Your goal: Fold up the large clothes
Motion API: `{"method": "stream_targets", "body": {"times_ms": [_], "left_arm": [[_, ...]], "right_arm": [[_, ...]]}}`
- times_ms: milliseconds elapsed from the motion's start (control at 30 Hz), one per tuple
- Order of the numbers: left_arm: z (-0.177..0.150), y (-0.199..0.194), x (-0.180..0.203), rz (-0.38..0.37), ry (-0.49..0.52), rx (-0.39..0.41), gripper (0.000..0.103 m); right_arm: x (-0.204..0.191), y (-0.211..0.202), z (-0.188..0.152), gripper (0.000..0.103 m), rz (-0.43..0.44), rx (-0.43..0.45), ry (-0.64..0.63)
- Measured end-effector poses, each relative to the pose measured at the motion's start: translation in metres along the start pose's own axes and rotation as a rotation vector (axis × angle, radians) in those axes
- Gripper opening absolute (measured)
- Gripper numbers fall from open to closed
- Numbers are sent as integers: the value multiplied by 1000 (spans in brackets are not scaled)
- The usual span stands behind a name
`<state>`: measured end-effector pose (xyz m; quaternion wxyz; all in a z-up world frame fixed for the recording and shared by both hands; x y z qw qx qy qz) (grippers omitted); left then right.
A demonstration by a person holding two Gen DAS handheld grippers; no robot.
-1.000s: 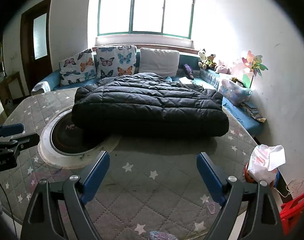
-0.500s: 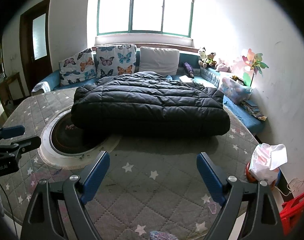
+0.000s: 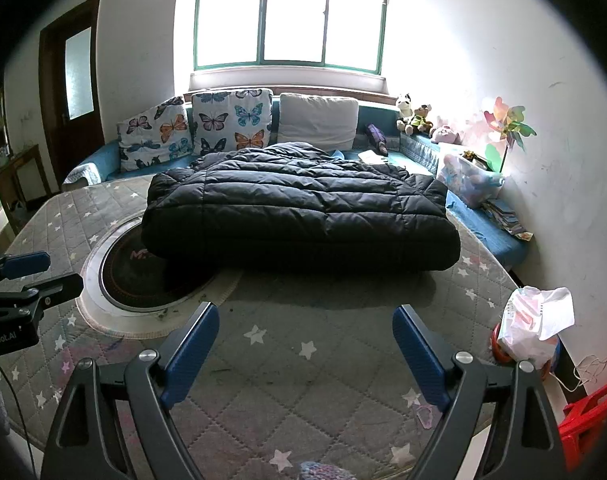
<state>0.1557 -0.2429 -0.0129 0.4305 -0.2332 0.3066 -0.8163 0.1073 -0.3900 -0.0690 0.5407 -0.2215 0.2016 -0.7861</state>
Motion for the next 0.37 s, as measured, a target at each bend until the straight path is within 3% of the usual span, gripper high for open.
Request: {"method": "stream_targets", "body": {"times_ms": [367], "left_arm": [[2,-2,5,-5,22,24,73]], "right_arm": [[-5,1,-1,96,5,-5,3]]}}
Point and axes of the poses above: each gripper's, at about its wrist camera, not at the fingertips, and y roughly the way its jaws point, x to its right, z to its top, the point moved 10 cm from there along y, roughly the way its jaws point, and after that the axes turned 10 degrees about -z, right-handed, at the moved point
